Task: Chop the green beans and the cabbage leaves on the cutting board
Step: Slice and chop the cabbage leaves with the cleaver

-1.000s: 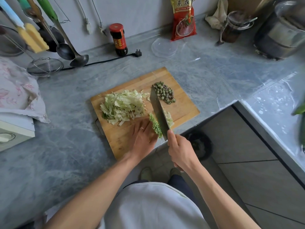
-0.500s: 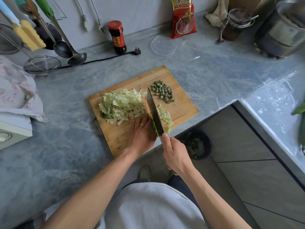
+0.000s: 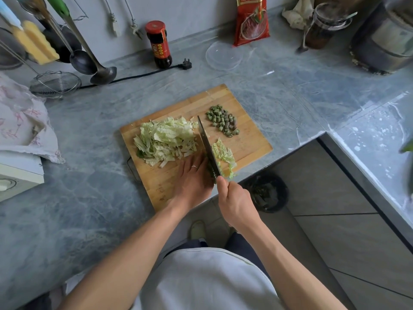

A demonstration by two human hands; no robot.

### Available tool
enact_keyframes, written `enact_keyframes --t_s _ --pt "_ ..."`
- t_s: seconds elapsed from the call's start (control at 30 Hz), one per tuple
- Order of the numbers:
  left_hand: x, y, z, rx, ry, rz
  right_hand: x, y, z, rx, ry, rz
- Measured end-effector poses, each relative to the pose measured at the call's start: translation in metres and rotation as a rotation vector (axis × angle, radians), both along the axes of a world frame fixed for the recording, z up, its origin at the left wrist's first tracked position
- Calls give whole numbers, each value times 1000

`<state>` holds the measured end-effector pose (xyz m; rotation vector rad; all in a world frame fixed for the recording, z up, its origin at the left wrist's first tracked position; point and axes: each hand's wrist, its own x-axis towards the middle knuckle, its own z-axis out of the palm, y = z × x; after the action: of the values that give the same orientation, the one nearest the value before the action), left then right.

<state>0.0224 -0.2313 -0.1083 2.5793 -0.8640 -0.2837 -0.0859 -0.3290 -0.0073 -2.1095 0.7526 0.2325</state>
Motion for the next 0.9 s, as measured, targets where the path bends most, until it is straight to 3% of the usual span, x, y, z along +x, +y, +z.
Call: enact_keyframes --t_s 0.33,0.67,0.9 --pt "-1 -1 -4 57 32 12 -5 1 -11 3 -16 -7" --pt "-4 -2 -5 -29 -4 40 -6 -2 -10 -12 -4 16" --pt "-5 -2 0 -48 30 46 21 -22 4 86 15 -6"
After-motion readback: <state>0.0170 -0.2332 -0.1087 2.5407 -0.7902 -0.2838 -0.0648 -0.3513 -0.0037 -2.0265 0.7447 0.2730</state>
